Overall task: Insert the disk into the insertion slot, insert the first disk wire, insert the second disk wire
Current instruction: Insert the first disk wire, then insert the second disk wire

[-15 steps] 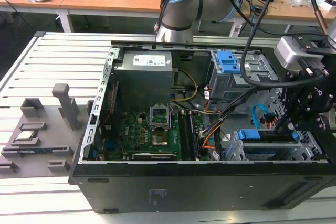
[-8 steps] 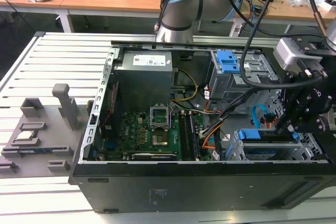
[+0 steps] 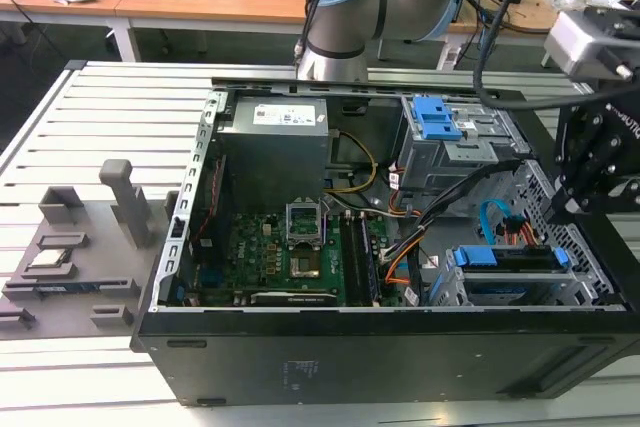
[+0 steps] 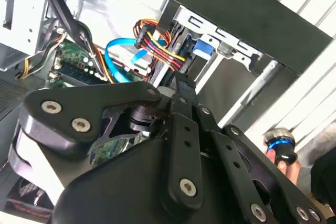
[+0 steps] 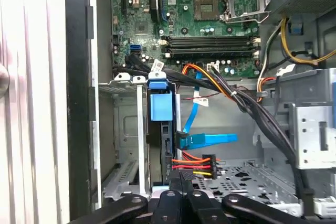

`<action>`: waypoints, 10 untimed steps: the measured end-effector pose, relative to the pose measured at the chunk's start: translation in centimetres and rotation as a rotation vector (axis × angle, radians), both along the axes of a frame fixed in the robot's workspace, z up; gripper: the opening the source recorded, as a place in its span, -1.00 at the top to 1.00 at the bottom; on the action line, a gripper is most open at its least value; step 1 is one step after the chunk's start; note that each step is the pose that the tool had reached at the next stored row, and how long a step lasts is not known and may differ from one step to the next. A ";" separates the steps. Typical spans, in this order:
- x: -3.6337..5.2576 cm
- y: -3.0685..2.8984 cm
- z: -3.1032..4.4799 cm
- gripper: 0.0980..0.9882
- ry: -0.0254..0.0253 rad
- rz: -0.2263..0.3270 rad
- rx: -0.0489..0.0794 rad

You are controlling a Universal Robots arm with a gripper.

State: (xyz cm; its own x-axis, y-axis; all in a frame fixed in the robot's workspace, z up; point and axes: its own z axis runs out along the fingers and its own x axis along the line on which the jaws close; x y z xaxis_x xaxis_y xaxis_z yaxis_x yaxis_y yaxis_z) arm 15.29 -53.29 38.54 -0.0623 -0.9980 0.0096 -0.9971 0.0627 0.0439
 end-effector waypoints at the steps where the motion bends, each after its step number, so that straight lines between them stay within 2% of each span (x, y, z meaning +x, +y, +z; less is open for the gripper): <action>1: 0.00 0.01 0.24 0.98 0.0000 0.000 0.000; 10: 0.00 0.01 0.29 0.96 0.0000 0.000 0.000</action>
State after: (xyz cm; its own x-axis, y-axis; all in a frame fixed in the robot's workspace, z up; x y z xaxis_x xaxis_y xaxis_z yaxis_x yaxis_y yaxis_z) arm 15.29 -53.29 38.83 -0.0623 -0.9980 0.0097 -0.9971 0.0626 0.0439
